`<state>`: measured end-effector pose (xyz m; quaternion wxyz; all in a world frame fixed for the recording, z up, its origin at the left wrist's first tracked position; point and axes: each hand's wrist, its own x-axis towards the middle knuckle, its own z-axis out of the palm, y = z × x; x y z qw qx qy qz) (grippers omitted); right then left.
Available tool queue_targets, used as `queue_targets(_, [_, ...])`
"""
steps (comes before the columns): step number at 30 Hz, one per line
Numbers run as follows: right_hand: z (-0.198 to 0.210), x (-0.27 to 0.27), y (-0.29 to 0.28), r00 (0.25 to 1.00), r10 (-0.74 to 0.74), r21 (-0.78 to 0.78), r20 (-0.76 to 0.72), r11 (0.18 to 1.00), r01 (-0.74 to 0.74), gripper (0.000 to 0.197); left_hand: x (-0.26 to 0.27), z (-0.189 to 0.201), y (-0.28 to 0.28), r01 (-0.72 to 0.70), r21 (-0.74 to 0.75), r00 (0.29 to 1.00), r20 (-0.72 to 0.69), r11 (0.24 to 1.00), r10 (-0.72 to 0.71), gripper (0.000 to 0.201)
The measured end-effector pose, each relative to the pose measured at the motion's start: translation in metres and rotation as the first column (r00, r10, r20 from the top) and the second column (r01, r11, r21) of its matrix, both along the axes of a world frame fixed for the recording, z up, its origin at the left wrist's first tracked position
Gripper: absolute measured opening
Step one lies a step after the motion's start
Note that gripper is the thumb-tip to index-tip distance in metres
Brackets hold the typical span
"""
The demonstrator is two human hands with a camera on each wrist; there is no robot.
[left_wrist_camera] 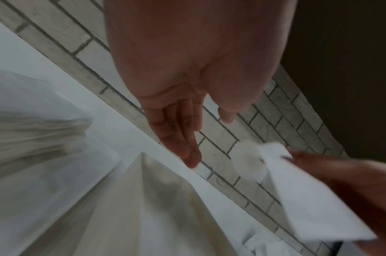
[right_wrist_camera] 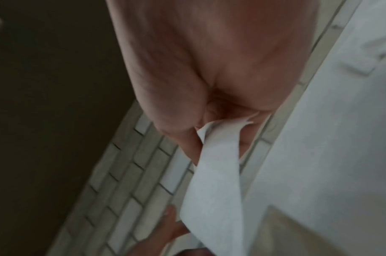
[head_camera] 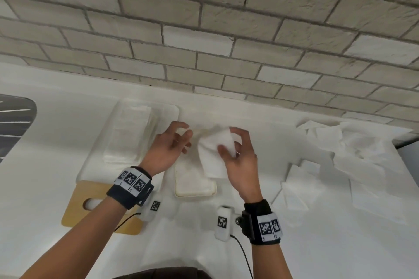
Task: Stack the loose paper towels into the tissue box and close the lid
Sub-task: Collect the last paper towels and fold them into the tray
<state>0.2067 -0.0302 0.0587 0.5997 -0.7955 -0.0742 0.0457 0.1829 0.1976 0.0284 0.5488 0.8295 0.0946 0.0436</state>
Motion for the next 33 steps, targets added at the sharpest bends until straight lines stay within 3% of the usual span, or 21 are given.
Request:
queue_targets(3, [0.021, -0.008, 0.022, 0.997, 0.074, 0.139, -0.018, 0.988, -0.071, 0.049, 0.007, 0.016, -0.006, -0.001, -0.098, 1.000, -0.020, 0.995, -0.001, 0.059])
queue_targets(6, [0.006, -0.012, 0.032, 0.998, 0.016, 0.091, -0.054, 0.996, -0.011, 0.052, 0.017, 0.005, 0.002, -0.098, -0.205, 0.993, 0.042, 0.974, 0.108, 0.073])
queue_targets(9, [-0.025, -0.018, 0.035, 0.994, -0.055, -0.061, -0.097, 0.997, 0.049, 0.056, 0.024, -0.014, 0.007, -0.145, -0.057, 0.985, 0.082, 0.988, 0.149, 0.089])
queue_targets(16, [-0.077, -0.035, 0.043, 0.999, 0.045, -0.371, -0.006, 0.928, -0.044, 0.056, 0.029, -0.047, 0.013, 0.027, 0.294, 0.999, -0.039, 0.955, -0.017, 0.065])
queue_targets(22, [-0.064, -0.033, 0.051, 0.991, 0.130, -0.536, 0.042, 0.840, -0.088, 0.053, 0.039, -0.043, 0.015, 0.037, 0.417, 0.999, -0.024, 0.908, -0.030, 0.059])
queue_targets(26, [-0.048, -0.039, 0.039, 0.938, 0.215, -0.708, 0.271, 0.705, 0.043, 0.029, 0.036, -0.034, 0.016, 0.042, 0.557, 0.982, 0.128, 0.829, -0.136, 0.043])
queue_targets(27, [-0.047, -0.040, 0.039, 0.914, 0.279, -0.714, 0.294, 0.700, 0.016, 0.022, 0.036, -0.032, 0.015, 0.120, 0.563, 0.972, 0.099, 0.818, -0.211, 0.034])
queue_targets(29, [-0.048, -0.042, 0.043, 0.870, 0.460, -0.744, 0.178, 0.642, -0.187, 0.031, 0.040, -0.028, 0.012, 0.381, 0.577, 0.918, -0.143, 0.722, -0.370, 0.025])
queue_targets(31, [-0.055, -0.048, 0.048, 0.807, 0.591, -0.789, -0.011, 0.490, -0.370, 0.055, 0.044, -0.025, 0.007, 0.594, 0.558, 0.805, -0.405, 0.580, -0.434, 0.034])
queue_targets(33, [-0.060, -0.052, 0.049, 0.789, 0.609, -0.800, -0.089, 0.429, -0.421, 0.060, 0.047, -0.025, 0.003, 0.680, 0.535, 0.734, -0.504, 0.502, -0.456, 0.056])
